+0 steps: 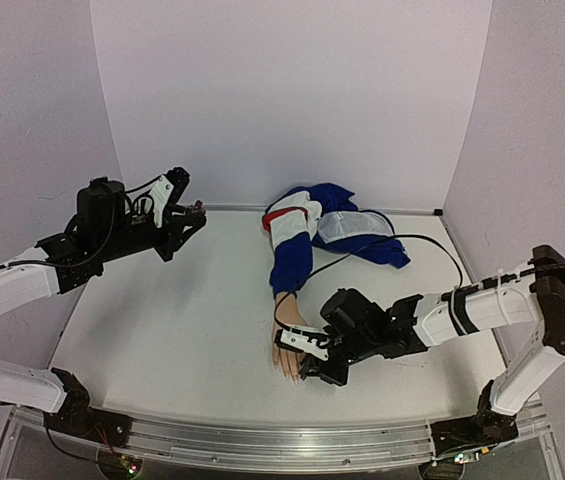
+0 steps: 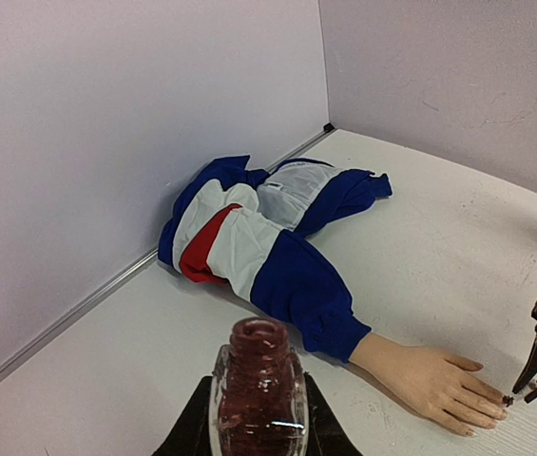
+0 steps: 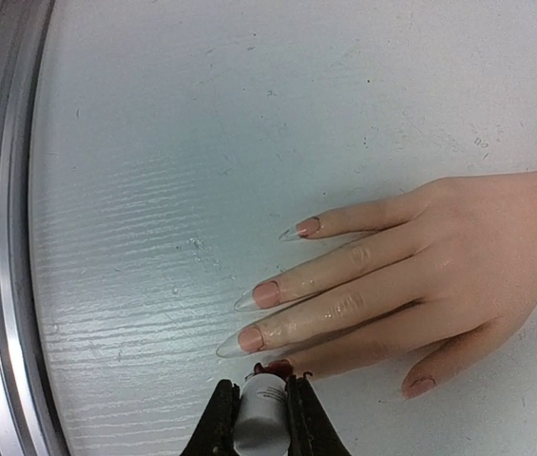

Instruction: Paint the nails

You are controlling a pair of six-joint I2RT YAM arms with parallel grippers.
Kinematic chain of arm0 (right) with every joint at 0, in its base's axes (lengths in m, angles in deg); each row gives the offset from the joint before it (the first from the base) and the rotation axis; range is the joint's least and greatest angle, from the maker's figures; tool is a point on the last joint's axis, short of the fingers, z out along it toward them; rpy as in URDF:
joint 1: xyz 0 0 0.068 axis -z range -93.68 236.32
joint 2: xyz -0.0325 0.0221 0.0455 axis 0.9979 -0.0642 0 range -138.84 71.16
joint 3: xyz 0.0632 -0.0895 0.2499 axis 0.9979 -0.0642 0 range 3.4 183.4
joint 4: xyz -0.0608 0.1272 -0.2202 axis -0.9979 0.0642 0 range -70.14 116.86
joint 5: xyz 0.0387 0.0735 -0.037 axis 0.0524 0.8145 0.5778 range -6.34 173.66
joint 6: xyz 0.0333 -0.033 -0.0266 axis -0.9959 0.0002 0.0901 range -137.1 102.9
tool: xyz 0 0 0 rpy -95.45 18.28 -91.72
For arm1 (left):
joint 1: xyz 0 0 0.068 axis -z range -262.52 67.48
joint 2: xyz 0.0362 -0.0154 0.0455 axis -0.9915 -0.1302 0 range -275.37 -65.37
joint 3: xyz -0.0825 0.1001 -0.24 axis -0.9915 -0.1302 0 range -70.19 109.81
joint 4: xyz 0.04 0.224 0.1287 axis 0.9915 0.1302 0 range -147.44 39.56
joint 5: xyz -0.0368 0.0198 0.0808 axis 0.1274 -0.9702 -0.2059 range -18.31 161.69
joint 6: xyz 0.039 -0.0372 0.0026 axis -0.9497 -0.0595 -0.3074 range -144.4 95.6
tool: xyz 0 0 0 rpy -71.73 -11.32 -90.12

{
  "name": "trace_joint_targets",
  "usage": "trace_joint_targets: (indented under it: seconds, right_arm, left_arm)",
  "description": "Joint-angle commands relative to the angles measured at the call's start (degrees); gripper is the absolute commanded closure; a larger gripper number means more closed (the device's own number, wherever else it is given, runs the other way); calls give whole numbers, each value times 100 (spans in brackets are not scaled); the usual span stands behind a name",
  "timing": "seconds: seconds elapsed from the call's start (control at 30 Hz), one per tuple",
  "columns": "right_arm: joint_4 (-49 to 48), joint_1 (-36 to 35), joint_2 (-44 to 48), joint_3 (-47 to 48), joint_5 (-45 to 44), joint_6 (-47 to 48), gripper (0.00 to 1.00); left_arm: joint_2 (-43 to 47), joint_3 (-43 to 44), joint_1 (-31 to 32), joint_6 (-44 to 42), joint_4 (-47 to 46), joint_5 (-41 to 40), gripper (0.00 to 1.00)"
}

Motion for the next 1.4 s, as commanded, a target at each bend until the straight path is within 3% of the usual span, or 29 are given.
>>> trace_joint_targets:
  seconds: [0.0, 0.77, 1.0, 1.37]
  right_arm:
    - [149, -40, -12, 185, 1, -13, 100]
    - [159, -101, 428, 24, 261, -4, 100]
    - [-16, -96, 485, -12, -259, -83, 100]
    - [-44, -96, 226, 84, -253, -57, 100]
  left_arm:
    - [62, 168, -31, 67, -384, 84, 100]
    - [98, 159, -30, 86, -385, 110, 100]
    - [112, 168, -31, 91, -381, 112, 100]
    - [105, 159, -30, 69, -380, 104, 100]
